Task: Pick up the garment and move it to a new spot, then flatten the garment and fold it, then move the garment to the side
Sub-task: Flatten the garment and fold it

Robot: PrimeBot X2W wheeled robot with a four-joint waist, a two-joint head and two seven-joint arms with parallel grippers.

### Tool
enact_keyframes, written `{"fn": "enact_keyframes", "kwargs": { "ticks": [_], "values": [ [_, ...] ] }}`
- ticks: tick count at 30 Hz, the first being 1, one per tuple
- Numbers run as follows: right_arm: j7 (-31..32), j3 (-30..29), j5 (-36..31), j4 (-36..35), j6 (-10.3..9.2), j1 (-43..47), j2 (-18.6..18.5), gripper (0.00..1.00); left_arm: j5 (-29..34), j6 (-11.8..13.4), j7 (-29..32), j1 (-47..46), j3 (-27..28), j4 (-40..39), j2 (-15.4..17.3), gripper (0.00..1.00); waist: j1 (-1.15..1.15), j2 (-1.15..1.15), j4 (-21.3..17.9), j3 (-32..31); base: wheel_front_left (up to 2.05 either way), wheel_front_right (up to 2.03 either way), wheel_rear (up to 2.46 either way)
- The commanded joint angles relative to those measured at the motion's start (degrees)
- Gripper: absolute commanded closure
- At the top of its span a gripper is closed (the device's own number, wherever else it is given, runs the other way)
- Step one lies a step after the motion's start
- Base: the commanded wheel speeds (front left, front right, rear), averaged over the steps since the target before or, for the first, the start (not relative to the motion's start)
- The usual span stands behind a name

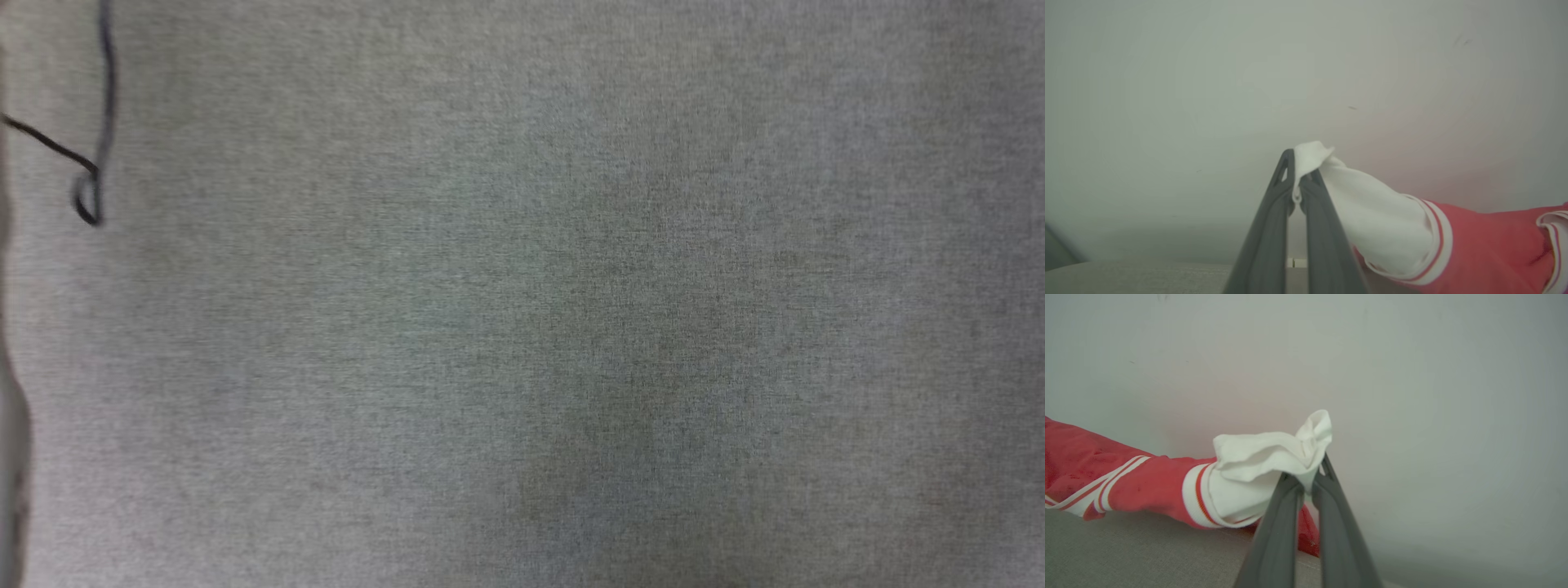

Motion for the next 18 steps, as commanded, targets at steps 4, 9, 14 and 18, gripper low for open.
{"fn": "enact_keyframes", "kwargs": {
  "ticks": [4, 9, 14, 18],
  "values": [
    [-3.14, 1.24, 3.61, -4.1, -0.04, 9.28, -2.27, 1.0, -1.73, -0.94, -2.37, 7.94, 0.41, -1.27, -0.57, 1.0, -0.01, 0.0, 1.39, -5.01, 0.0, 0.0, 0.0],
    [-5.12, 1.21, 6.76, -12.08, -0.04, 22.57, -4.22, 1.0, -2.45, -0.65, -3.33, 20.59, 4.02, -8.86, 0.49, 1.0, -0.01, 0.0, 1.05, -10.72, 0.0, 0.0, 0.0],
    [-4.36, -0.94, 7.76, -21.4, -0.04, 36.94, -5.4, 1.0, -1.3, 2.35, -3.39, 37.53, 9.59, -21.68, 0.31, 1.0, -0.01, 0.0, 0.56, -15.79, 0.0, 0.0, 0.0],
    [-2.16, -5.19, 6.9, -29.06, -0.05, 48.58, -5.09, 1.0, -1.16, 5.35, -3.22, 50.89, 11.14, -30.19, 0.27, 1.0, -0.01, 0.0, 0.31, -19.45, 0.0, 0.0, 0.0]
  ]
}}
